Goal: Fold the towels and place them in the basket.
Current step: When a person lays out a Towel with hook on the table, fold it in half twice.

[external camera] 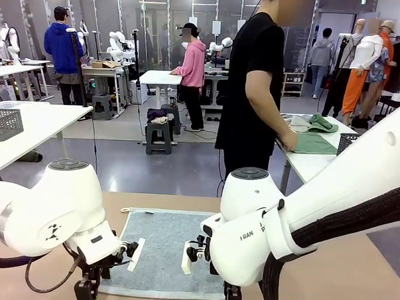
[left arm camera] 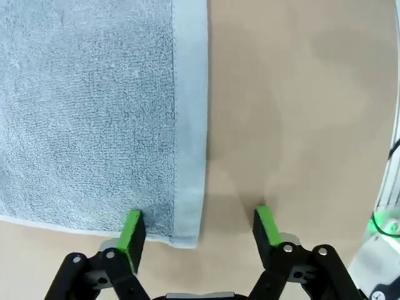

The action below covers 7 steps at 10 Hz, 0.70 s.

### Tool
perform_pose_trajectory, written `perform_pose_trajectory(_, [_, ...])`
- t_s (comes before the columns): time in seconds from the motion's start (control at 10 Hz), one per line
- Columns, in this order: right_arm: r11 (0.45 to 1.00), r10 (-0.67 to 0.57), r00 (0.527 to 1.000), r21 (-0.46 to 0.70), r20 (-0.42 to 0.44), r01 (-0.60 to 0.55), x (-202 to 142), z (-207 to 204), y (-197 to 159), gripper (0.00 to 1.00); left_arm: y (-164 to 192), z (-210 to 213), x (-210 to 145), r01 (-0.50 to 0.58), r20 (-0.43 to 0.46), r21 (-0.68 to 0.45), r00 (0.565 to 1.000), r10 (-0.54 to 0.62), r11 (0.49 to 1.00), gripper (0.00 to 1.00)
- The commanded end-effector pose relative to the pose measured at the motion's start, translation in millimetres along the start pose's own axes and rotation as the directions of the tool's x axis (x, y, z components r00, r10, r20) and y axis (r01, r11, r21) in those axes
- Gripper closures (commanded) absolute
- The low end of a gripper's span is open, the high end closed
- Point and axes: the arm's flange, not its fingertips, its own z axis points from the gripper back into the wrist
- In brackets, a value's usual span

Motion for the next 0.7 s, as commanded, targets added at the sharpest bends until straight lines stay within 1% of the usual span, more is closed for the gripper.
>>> perform_pose_trajectory(0.0, [0.999, 0.020, 1.000, -0.028, -0.005, -0.021, -0.9, -1.5, 0.7, 0.40, 2.1, -1.4, 1.3, 0.012, 0.028, 0.031, 1.000, -0.013, 0.999, 0.36])
perform_pose_trajectory(0.1, [0.999, 0.023, 1.000, -0.035, -0.008, -0.023, 0.3, 0.0, 1.2, 0.25, 1.7, 0.0, 1.0, 0.012, 0.026, 0.039, 1.000, -0.013, 0.999, 0.40])
perform_pose_trajectory(0.2, [0.999, 0.023, 1.000, -0.040, -0.011, -0.024, 1.0, 1.1, 1.3, 0.60, 1.6, 1.2, 0.6, 0.010, 0.023, 0.051, 1.000, -0.011, 0.999, 0.56])
perform_pose_trajectory(0.3, [0.999, 0.023, 1.000, -0.044, -0.014, -0.024, 1.5, 2.3, 0.9, 0.45, 2.2, 3.1, 2.1, 0.011, 0.021, 0.057, 1.000, -0.012, 0.998, 0.60])
perform_pose_trajectory(0.4, [0.999, 0.023, 1.000, -0.045, -0.015, -0.023, 1.7, 3.2, 0.3, 0.80, 3.0, 4.3, 2.5, 0.012, 0.018, 0.060, 1.000, -0.013, 0.998, 0.76])
perform_pose_trajectory(0.5, [0.999, 0.023, 1.000, -0.048, -0.015, -0.024, 2.3, 4.8, -0.6, 0.65, 4.9, 6.3, 4.7, 0.014, 0.014, 0.062, 1.000, -0.015, 0.998, 0.80])
perform_pose_trajectory(0.6, [0.998, 0.024, 1.000, -0.051, -0.019, -0.025, 3.4, 6.8, -1.7, 1.00, 6.8, 8.4, 5.8, 0.019, 0.009, 0.065, 1.000, -0.019, 0.998, 0.96])
